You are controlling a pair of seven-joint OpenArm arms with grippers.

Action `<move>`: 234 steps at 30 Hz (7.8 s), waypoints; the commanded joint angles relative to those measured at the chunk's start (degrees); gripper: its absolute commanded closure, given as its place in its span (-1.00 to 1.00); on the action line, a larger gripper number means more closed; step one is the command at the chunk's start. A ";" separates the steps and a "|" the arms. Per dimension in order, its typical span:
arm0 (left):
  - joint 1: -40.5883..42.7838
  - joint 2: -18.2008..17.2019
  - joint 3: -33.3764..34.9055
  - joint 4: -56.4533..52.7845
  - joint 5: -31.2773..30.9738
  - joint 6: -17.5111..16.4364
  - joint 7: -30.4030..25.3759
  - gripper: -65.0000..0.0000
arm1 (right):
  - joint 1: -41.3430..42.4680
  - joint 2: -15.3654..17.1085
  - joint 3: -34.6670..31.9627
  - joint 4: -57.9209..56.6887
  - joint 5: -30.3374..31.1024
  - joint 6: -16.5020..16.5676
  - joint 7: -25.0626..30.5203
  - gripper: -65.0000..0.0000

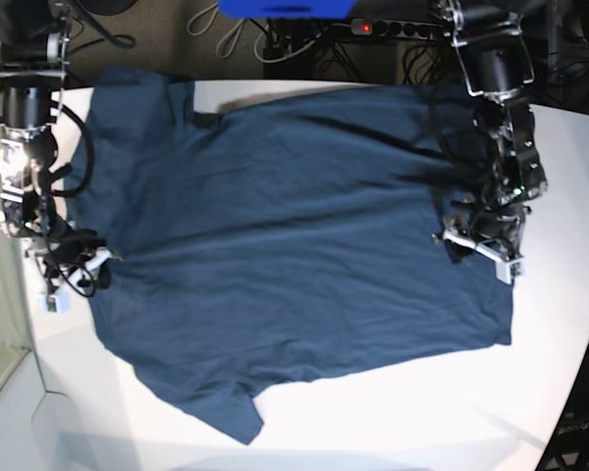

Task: Layout the t-shirt on the table in an organized manner, then fold the t-shirt properly
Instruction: 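Grasp the shirt corners at the collar-side edge with both grippers, then pull the grasped corners apart with both grippers to tension the edge, then lift the grasped collar-side edge with both grippers, then fold the lifted edge over onto the shirt body with both grippers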

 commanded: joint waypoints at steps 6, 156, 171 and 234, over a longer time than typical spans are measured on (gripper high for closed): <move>-9.04 -3.20 -0.03 -18.41 0.63 0.37 -7.00 0.08 | -1.84 1.35 -0.77 1.12 0.41 0.13 1.31 0.39; 28.94 0.94 -20.60 40.93 -11.24 0.28 20.08 1.00 | -49.67 -6.30 12.15 48.51 0.50 0.13 -2.55 -0.21; 28.85 -0.56 -20.69 32.75 -11.32 0.28 20.08 1.00 | -50.81 -8.49 11.36 48.16 0.41 0.13 -6.25 -0.21; 21.82 -1.17 -23.67 34.78 -11.32 0.28 20.08 1.00 | -41.32 -4.71 9.34 51.50 0.41 0.13 -17.15 1.00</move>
